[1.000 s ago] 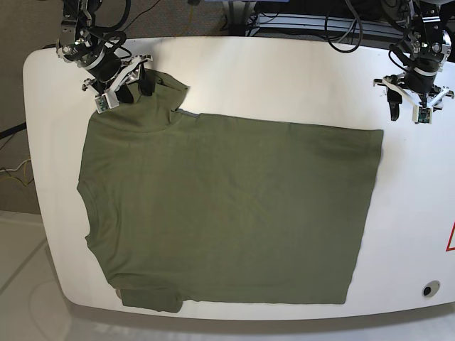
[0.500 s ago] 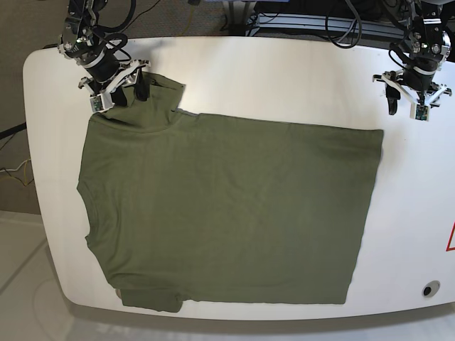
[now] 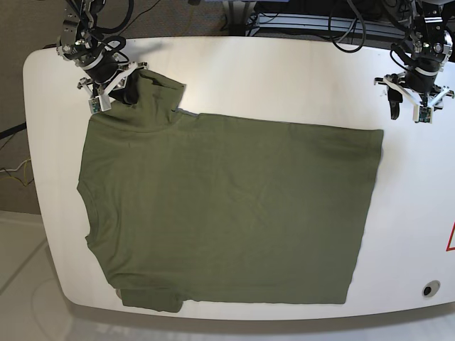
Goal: Fold the T-shirt properly
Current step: 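Grasp the shirt's shoulder corner near the collar with the right gripper, then lower the left gripper and grasp the opposite shoulder corner of the shirt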
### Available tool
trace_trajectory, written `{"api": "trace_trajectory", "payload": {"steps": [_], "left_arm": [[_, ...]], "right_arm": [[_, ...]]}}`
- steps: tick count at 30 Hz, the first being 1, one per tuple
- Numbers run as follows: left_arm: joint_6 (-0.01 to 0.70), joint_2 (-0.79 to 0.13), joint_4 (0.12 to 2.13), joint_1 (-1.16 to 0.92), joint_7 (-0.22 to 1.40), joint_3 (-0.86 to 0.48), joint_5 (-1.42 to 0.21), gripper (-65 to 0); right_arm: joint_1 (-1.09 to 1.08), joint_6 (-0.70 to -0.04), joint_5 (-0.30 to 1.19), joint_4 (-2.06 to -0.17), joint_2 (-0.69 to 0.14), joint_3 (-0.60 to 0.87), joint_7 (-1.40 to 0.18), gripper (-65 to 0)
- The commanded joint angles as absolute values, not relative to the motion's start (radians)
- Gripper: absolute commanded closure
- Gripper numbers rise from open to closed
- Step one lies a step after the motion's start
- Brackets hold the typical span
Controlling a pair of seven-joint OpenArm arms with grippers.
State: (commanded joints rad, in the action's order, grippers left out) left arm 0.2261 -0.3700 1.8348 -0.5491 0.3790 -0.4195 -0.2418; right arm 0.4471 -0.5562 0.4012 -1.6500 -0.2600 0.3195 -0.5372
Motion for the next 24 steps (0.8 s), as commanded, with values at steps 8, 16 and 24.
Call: {"api": "trace_trajectory", "payload": {"steps": [8, 16, 24], "left_arm": [[0.225, -0.378, 1.816, -0.546, 0.379, -0.417, -0.242, -32.4], [0.279, -0.404, 1.601, -0.401, 0.452, -0.412, -0.319, -31.5], [0.302, -0.407, 1.591, -0.373, 0.430, -0.395, -0.300, -31.6]], "right_arm": [[0.438, -0.557, 0.387, -1.649, -0.273, 0.311, -0.518, -1.1], [0.415, -0.558, 0.381, -1.648, -0.277, 0.311, -0.530, 0.0], [0.411, -0.559, 0.365, -1.646, -0.257, 0.308, -0.540, 0.0]]}}
